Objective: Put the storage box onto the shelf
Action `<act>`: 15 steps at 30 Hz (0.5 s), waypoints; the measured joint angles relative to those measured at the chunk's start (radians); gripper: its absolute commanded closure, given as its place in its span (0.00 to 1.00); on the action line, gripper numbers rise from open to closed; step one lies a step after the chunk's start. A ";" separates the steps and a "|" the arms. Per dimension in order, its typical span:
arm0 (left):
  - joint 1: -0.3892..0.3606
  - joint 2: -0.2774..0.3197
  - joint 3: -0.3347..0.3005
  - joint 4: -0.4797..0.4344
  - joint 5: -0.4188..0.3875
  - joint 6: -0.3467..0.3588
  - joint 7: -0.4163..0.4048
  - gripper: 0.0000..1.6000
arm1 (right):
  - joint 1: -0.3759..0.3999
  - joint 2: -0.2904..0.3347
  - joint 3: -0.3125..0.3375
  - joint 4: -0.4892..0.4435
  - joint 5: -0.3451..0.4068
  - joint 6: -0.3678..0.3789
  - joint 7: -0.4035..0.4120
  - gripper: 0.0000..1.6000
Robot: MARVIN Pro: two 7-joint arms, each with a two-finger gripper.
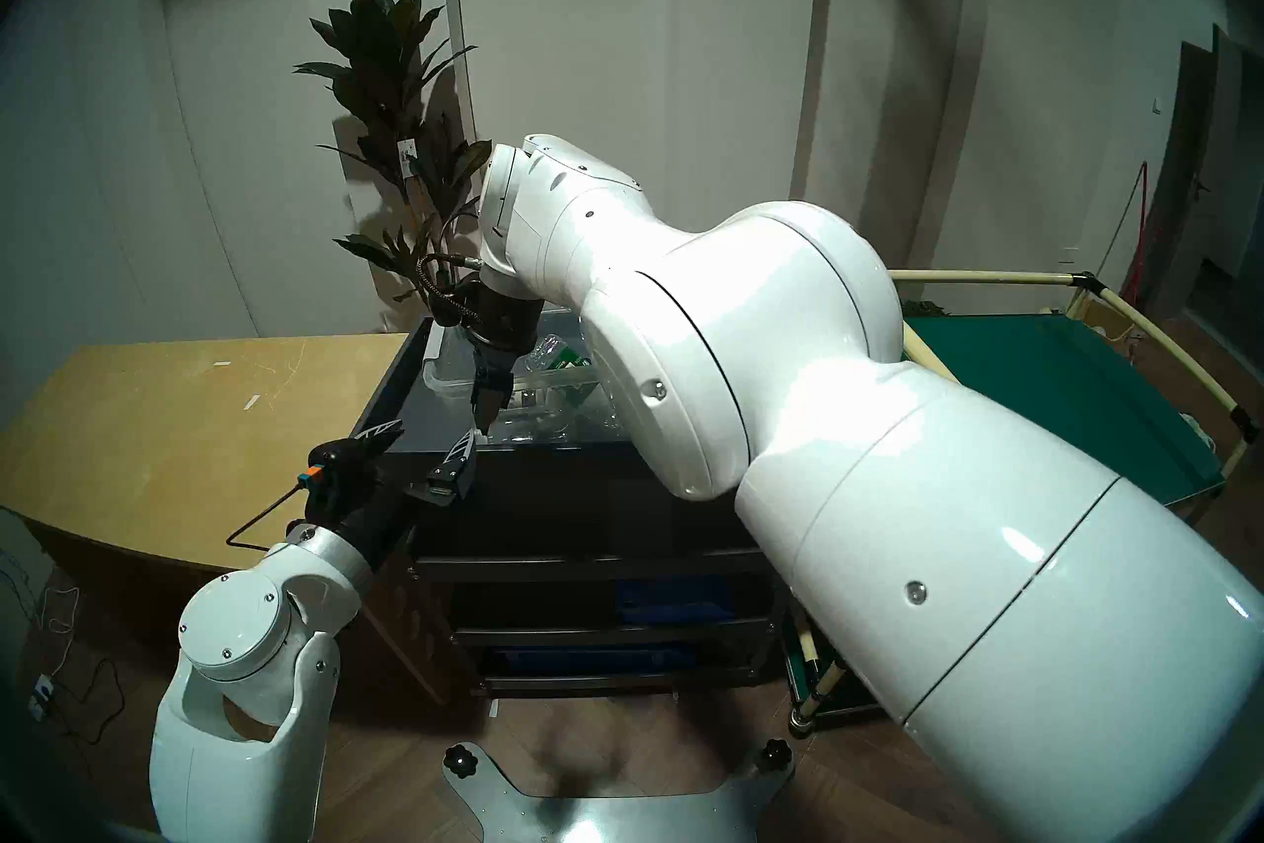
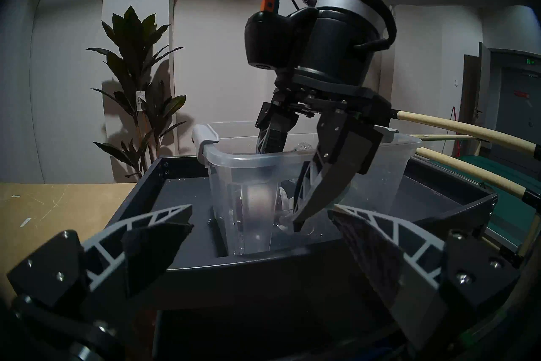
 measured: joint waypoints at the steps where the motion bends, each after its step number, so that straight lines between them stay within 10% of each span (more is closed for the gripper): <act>1: 0.000 0.000 0.000 0.000 0.000 0.000 0.000 0.00 | 0.004 0.000 -0.002 -0.003 -0.003 0.004 -0.002 0.00; 15: -0.002 0.000 0.000 0.000 0.000 0.000 0.000 0.00 | 0.073 0.024 -0.027 -0.024 -0.039 0.061 -0.031 0.00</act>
